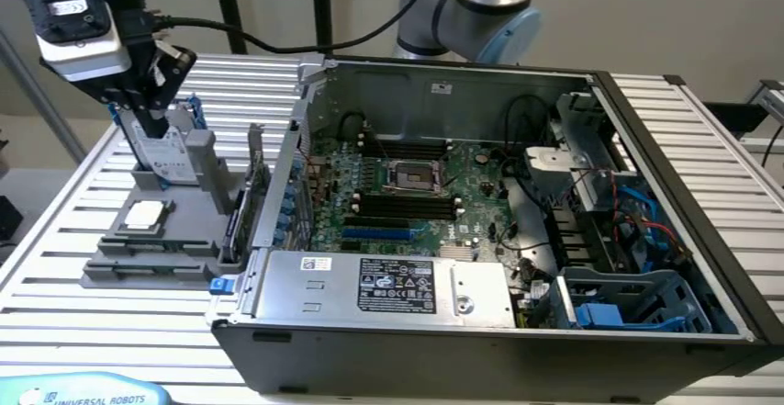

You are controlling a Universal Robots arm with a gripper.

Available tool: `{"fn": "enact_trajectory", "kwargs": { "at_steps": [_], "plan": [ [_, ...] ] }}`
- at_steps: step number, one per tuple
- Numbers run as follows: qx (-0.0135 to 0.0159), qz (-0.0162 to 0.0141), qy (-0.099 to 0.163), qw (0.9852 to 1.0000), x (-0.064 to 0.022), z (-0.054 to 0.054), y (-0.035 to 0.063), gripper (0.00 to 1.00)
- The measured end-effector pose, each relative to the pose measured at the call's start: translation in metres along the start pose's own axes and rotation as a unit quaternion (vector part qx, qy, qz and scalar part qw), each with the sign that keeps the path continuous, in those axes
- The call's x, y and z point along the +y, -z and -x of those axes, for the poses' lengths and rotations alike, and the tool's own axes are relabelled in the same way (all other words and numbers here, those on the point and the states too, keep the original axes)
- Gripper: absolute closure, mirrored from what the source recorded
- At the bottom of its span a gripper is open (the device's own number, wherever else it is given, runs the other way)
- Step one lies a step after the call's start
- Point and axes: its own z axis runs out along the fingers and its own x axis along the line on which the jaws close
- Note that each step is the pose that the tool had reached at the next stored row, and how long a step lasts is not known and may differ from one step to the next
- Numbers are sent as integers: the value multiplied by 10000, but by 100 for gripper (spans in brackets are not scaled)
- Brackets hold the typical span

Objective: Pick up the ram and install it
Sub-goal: 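Reach for the ram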

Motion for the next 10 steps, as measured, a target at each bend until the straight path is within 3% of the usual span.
{"fn": "enact_trajectory", "kwargs": {
  "at_steps": [10],
  "plan": [
    [9,-1,-1,10000,-97,-431,-146,89]
  ]
}}
